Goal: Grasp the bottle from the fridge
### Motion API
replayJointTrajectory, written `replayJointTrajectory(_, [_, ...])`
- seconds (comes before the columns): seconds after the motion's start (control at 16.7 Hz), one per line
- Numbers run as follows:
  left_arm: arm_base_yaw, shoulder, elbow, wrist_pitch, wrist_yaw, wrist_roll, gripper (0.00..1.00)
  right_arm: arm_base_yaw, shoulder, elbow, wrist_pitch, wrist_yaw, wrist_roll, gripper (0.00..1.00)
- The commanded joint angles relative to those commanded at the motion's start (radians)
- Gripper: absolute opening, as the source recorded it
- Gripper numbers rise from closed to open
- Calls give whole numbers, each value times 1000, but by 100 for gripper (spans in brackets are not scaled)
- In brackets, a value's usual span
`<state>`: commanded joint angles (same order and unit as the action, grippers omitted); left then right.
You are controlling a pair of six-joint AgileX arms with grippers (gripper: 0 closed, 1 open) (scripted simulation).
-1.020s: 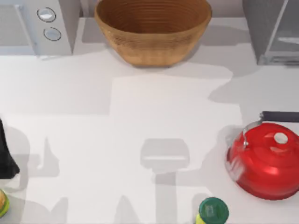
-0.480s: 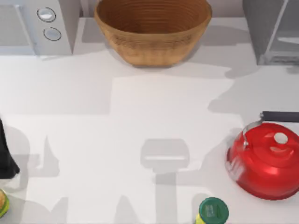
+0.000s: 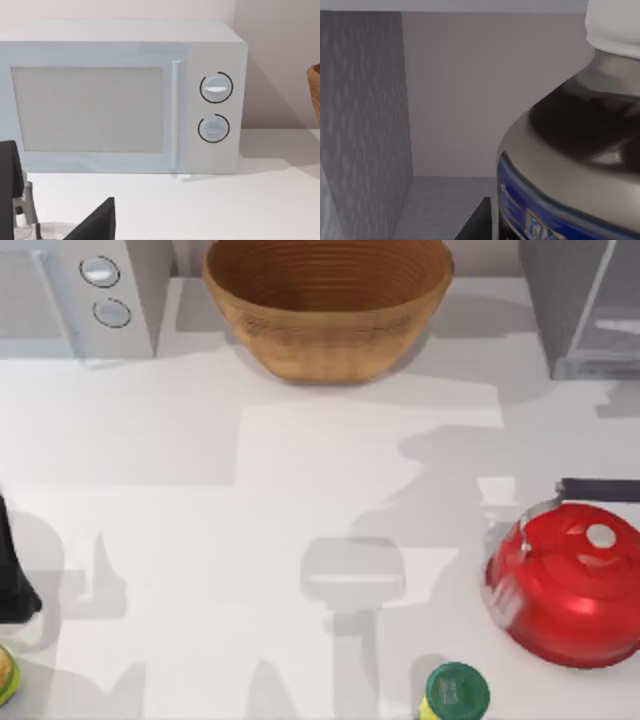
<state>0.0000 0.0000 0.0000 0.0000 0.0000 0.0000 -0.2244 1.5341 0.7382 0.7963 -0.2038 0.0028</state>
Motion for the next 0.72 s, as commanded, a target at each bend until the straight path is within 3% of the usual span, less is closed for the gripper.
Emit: replayJointTrajectory(0.72, [0,0,0,0,0,0,100,163,-1199,-574,-618,151,2,0])
